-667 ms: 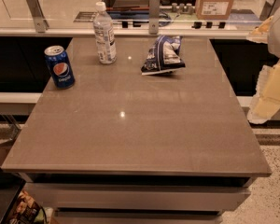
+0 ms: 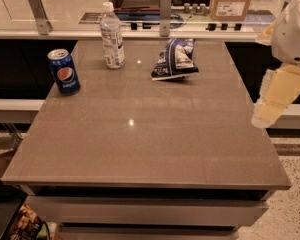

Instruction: Pick blue chip bag

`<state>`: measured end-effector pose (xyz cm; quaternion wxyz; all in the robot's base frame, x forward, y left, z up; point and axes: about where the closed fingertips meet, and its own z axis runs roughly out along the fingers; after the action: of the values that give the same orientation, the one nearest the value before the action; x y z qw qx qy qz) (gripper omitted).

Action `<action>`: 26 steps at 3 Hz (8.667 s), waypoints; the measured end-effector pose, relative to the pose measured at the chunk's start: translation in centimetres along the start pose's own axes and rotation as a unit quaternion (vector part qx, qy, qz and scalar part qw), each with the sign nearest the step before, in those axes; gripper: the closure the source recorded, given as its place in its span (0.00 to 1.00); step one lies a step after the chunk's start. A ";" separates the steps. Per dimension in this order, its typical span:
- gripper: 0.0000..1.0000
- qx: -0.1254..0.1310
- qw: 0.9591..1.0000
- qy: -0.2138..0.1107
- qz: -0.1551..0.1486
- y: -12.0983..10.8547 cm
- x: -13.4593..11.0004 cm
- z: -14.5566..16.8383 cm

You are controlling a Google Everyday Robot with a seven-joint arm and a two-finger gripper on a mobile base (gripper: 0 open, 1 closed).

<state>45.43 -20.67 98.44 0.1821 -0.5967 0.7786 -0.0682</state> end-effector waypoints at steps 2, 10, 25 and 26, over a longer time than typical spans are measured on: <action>0.00 0.033 0.999 -0.006 0.028 -2.2 -1.8 4.8; 0.00 0.076 0.981 -0.140 0.112 -17.6 -10.2 17.7; 1.00 0.115 0.911 -0.387 0.081 -22.4 -17.6 13.3; 1.00 0.127 0.892 -0.426 0.080 -23.1 -17.8 12.0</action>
Offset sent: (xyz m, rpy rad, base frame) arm 0.0699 0.0254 -0.0547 0.0475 -0.1053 -0.0850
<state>74.63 -8.76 98.40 0.5752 -0.4761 0.6562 0.1094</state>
